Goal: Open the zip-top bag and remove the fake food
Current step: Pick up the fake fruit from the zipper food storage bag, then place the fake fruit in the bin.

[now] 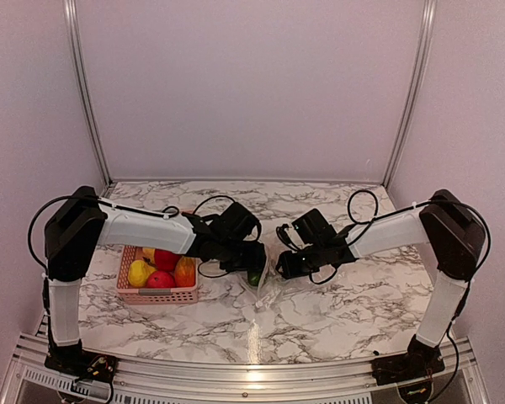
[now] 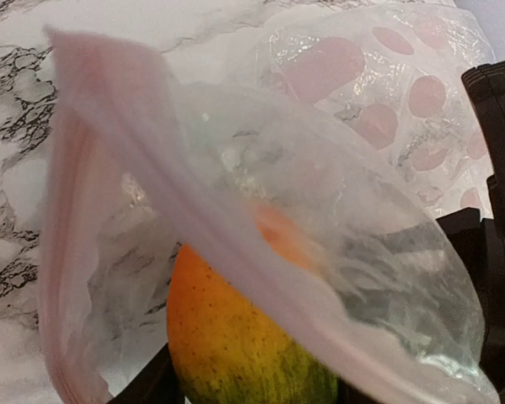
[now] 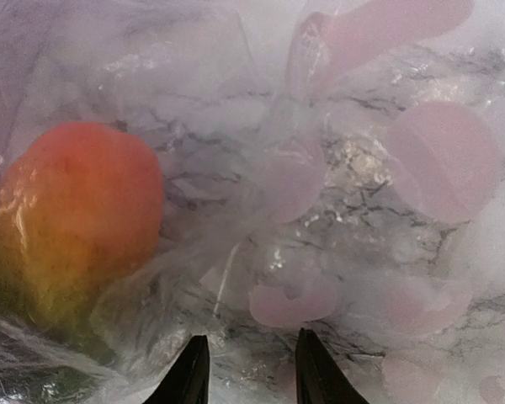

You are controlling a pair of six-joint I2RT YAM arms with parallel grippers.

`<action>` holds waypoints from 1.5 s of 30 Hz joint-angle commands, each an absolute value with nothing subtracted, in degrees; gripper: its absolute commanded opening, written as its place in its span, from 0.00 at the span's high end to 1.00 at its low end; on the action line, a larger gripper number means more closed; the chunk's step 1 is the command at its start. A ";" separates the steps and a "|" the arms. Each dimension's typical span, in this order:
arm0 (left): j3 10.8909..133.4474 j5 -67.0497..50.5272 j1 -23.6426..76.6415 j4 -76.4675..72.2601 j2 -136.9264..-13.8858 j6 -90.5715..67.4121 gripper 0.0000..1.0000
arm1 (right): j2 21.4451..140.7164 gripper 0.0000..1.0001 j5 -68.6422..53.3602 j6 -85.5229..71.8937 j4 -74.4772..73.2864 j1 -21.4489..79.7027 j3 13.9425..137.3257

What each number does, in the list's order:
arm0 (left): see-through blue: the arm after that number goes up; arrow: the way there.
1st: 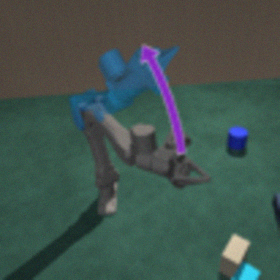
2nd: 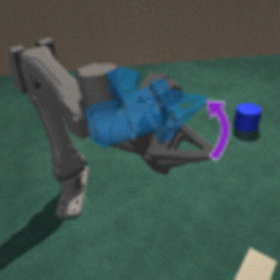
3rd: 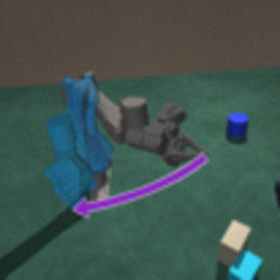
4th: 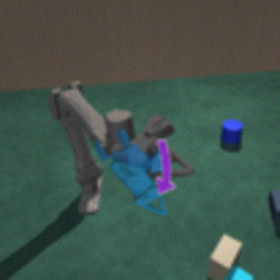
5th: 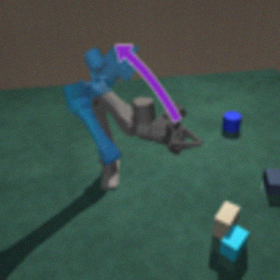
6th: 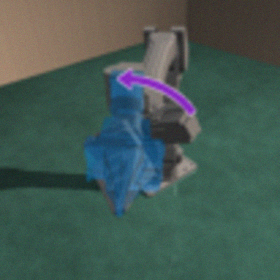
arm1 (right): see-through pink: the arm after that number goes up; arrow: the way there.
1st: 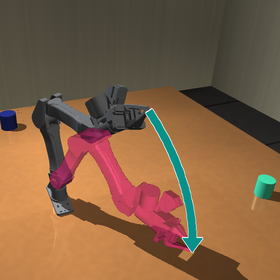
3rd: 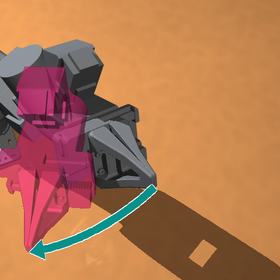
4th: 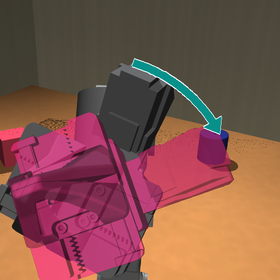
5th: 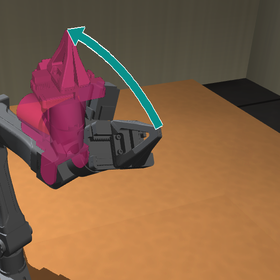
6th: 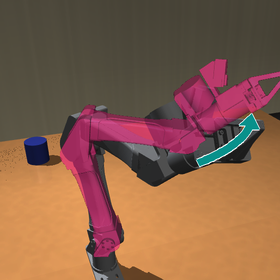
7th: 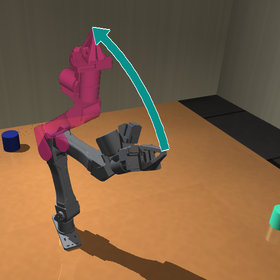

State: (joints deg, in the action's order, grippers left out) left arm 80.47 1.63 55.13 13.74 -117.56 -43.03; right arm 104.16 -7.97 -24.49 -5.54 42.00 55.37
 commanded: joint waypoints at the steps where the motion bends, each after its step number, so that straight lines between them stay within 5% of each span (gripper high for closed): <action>1: 78.80 2.65 55.11 14.95 -113.44 -42.14 0.47 | 105.54 0.66 -6.69 -25.40 -5.48 41.85 54.85; 25: 65.92 7.89 53.95 18.73 -95.80 -42.36 0.47 | 104.88 0.66 -5.94 -24.92 -7.68 41.79 57.47; 45: 54.46 18.21 43.42 28.32 -74.36 -44.17 0.46 | 99.94 0.58 -5.80 -23.20 -10.00 41.92 61.06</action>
State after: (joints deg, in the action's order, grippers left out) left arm 56.47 15.20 45.58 25.10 -77.12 -43.53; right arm 102.67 -6.37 -24.05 -8.84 41.89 58.22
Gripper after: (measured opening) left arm 0.591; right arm 0.409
